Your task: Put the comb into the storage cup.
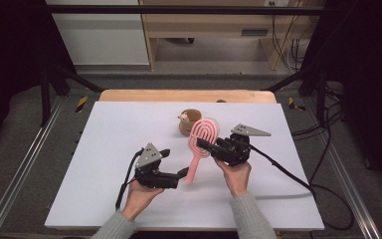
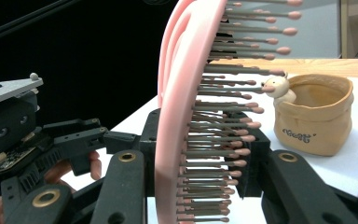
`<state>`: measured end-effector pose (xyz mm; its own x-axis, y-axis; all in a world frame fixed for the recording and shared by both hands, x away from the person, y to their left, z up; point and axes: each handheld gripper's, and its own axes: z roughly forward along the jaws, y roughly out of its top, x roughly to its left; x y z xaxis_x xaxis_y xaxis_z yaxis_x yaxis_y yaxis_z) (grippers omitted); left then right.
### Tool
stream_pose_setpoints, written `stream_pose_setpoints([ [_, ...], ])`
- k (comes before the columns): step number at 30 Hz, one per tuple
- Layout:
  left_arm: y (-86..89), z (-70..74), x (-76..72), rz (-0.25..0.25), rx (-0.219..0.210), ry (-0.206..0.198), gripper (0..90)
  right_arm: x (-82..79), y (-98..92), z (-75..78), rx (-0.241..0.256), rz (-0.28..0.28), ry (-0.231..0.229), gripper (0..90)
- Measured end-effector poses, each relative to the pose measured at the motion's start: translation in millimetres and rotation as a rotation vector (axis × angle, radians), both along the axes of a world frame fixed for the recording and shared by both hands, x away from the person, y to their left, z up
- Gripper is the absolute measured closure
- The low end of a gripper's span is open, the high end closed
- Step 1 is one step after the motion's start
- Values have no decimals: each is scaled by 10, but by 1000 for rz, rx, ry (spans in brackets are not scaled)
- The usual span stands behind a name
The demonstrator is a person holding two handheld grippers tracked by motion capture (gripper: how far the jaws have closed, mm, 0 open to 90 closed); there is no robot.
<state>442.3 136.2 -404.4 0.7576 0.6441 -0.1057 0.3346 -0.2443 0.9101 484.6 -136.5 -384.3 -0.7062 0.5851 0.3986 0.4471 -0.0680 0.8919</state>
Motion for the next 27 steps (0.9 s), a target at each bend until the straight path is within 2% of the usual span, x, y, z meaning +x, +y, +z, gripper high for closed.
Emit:
stream_pose_setpoints([
  [4, 100, -8, 4, 10, 27, -2, 47, 5, -12, 13, -2, -5, -5, 629],
  [7, 188, -28, 10, 18, 28, 3, 46, 10, -21, 21, -5, -11, -13, 629],
  [13, 384, -86, 22, 38, -1, 23, 45, 23, -36, 37, -6, -22, -17, 629],
  [27, 820, -204, -9, 87, 8, 21, 42, 43, -110, 109, -16, -47, -36, 629],
])
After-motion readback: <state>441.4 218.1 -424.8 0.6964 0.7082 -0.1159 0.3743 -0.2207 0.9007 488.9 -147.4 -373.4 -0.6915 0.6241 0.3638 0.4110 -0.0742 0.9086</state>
